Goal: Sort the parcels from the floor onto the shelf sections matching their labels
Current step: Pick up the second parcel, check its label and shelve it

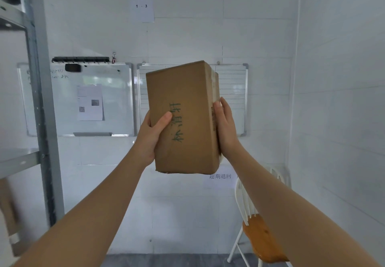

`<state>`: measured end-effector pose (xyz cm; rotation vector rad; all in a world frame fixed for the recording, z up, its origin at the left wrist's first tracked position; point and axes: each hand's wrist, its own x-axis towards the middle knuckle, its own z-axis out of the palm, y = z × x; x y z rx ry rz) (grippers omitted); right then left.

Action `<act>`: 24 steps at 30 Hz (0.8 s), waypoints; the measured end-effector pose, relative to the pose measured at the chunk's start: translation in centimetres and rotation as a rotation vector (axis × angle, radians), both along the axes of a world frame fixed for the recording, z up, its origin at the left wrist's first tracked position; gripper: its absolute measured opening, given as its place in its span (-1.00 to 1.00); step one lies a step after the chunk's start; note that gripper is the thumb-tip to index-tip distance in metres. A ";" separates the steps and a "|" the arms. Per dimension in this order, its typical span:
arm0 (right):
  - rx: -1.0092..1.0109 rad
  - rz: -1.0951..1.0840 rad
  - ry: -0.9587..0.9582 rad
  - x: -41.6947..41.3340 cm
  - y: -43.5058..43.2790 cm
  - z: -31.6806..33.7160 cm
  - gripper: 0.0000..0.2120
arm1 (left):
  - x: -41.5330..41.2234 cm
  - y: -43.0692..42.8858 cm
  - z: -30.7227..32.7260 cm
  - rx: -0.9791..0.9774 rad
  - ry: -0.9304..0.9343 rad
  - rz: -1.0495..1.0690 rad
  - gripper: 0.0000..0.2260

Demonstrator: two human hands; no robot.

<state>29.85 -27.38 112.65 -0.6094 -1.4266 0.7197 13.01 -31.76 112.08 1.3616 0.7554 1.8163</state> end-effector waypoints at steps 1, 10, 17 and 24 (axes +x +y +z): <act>-0.017 0.013 0.007 0.0 0.0 -0.1 -0.37 | 0.1 0.0 -0.1 0.009 0.020 0.035 -0.51; -0.035 -0.139 0.178 -1.3 -0.8 -0.7 -0.19 | 3.7 0.5 0.1 0.277 0.479 0.662 -0.47; -0.066 -0.222 0.132 0.2 -1.1 -0.3 -0.26 | 5.3 0.7 0.9 0.077 0.523 0.500 -0.05; -0.080 -0.160 0.064 1.7 -1.0 0.0 -0.37 | 4.2 0.8 1.6 0.009 0.164 0.096 -0.13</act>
